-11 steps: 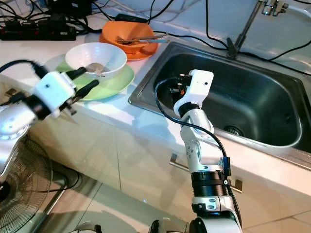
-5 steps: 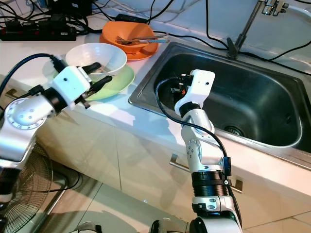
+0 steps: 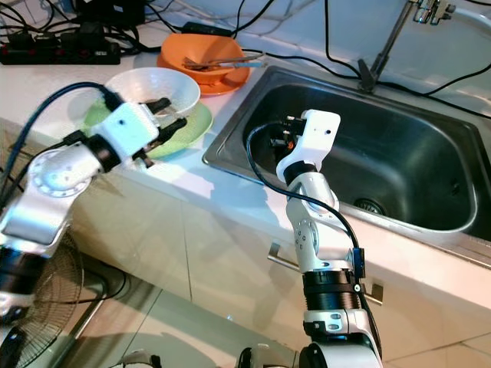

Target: Kitchen organization

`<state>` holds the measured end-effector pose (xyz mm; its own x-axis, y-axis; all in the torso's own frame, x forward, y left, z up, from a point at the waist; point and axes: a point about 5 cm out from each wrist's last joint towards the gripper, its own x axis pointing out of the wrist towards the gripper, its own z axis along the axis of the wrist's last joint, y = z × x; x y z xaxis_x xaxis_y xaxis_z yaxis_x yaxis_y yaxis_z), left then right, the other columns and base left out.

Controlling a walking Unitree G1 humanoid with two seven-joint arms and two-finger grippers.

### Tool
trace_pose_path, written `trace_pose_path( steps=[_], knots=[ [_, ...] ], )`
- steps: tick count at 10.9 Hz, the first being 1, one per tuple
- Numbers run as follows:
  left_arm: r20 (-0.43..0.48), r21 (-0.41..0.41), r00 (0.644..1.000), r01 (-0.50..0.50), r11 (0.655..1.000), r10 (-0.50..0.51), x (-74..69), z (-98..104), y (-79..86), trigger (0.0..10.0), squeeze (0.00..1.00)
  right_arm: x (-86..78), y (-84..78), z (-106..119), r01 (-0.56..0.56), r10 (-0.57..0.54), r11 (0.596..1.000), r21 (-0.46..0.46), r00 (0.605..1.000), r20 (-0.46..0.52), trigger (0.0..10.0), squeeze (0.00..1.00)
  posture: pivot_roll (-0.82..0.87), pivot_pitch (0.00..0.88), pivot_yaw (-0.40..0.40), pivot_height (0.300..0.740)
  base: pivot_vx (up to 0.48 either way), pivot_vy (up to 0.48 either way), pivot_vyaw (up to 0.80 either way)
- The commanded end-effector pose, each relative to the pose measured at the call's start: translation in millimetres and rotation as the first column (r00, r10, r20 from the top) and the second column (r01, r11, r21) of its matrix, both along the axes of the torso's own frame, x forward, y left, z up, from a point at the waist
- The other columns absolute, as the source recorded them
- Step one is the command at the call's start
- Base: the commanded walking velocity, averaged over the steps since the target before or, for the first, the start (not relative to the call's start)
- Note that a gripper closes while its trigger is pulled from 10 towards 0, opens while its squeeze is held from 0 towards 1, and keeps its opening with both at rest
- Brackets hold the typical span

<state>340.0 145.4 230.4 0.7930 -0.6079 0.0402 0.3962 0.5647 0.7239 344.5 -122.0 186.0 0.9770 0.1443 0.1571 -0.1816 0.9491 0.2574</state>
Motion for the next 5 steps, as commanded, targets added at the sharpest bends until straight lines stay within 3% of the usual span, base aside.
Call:
trace_pose_path(
  steps=[1,5],
  knots=[
    [0.007,0.027,1.000,0.015,1.000,-0.015,2.0,1.0,-6.5,10.0,0.00,-0.1,-3.7,2.6,0.017,-0.017,1.000,0.003,1.000,0.008,10.0,0.00,-0.01,0.054,-0.069,0.719,0.000,0.000,0.00],
    [0.018,0.056,1.000,0.002,0.998,-0.003,7.9,-1.7,-14.4,10.0,0.00,-0.4,-5.2,2.7,0.027,-0.027,1.000,0.008,1.000,0.006,10.0,0.00,-0.02,0.061,-0.064,0.719,0.000,0.000,0.00]
  ],
)
